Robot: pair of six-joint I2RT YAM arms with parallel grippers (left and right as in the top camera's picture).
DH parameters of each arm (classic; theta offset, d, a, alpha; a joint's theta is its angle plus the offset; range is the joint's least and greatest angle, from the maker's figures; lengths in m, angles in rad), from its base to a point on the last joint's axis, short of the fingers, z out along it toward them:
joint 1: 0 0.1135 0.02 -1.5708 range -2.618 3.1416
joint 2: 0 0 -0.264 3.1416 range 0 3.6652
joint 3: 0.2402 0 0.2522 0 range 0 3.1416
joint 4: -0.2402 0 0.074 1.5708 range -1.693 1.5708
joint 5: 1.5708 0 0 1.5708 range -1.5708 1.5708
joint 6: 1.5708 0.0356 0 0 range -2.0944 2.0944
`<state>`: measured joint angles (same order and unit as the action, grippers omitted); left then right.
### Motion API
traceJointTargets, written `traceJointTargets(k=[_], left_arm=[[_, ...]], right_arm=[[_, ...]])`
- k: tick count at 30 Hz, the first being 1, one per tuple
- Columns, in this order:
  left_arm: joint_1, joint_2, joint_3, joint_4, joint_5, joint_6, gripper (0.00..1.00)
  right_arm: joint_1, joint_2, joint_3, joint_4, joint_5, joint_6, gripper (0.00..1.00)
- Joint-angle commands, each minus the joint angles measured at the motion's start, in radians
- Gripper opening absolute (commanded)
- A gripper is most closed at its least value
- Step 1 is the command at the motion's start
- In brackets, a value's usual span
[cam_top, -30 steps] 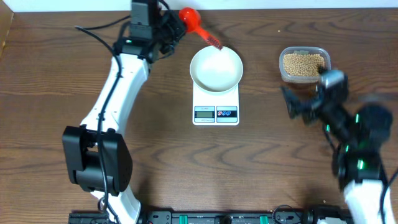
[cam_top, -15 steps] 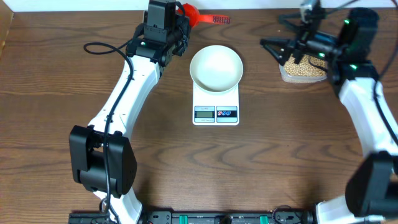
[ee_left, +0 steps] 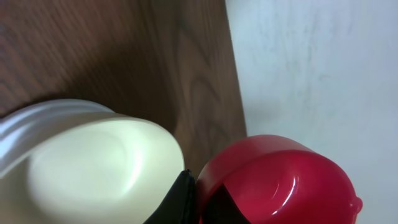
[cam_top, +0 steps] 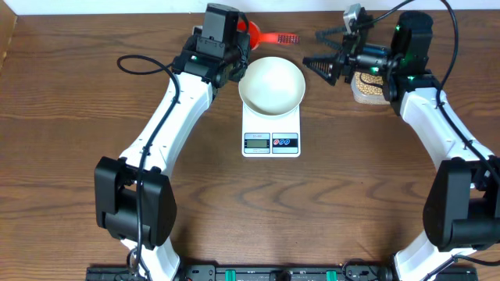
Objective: Scoop item into bowl and weigh 50g on scale
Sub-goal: 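Move the right gripper to the scoop handle above the bowl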
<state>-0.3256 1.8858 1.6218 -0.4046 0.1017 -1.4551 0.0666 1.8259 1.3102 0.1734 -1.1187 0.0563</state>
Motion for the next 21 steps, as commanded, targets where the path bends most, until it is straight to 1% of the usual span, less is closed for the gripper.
traceJointTargets(k=[1,2,4,9,17,21], left_arm=[[0.000,0.020,0.000,-0.003,-0.012,0.122,0.07],[-0.002,0.020,0.000,-0.002,-0.012,0.154,0.07],[-0.002,0.020,0.000,-0.002,-0.005,0.205,0.07],[-0.003,0.020,0.000,0.006,0.034,0.271,0.07],[-0.021,0.020,0.000,0.030,0.044,0.273,0.07],[-0.035,0.020,0.000,0.033,0.044,0.272,0.07]], right_arm=[[0.007,0.005,0.019,-0.043,0.153,0.142,0.59],[0.007,0.005,0.019,-0.050,0.178,0.178,0.58],[0.007,0.005,0.019,-0.050,0.185,0.204,0.56],[0.021,0.006,0.019,-0.055,0.184,0.244,0.50],[0.075,0.007,0.019,-0.054,0.167,0.282,0.42],[0.090,0.007,0.019,-0.053,0.171,0.317,0.35]])
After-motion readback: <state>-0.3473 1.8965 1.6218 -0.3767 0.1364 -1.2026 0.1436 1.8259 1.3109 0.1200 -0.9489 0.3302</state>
